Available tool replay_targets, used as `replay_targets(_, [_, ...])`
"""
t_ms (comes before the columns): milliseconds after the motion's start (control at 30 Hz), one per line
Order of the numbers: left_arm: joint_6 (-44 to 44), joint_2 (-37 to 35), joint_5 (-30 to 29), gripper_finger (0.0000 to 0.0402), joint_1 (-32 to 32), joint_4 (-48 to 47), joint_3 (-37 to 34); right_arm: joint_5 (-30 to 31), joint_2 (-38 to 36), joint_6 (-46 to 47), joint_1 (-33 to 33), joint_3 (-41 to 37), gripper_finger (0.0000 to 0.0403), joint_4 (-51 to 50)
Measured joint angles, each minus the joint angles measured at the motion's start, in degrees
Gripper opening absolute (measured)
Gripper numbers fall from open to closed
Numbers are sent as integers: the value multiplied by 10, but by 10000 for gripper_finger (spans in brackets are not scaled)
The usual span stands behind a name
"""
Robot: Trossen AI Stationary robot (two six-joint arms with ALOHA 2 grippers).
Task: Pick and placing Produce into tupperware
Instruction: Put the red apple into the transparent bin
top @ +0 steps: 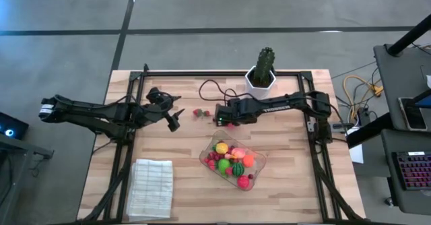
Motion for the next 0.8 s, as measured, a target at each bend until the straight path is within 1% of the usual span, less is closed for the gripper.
replay_targets(167, [2,1,28,276,0,-1,0,9,4,5,2,0,325,3])
replay_targets(367, [2,5,29,276,0,-4,0,29,4,-16,-4,0,357,19])
replay_targets(567, [18,15,29,276,0,-4,0,25,5,-18,-14,-6,357,41])
replay_targets(800, [36,30,30,276,0,-5,0,-5,43,-18,-16,-7,353,53])
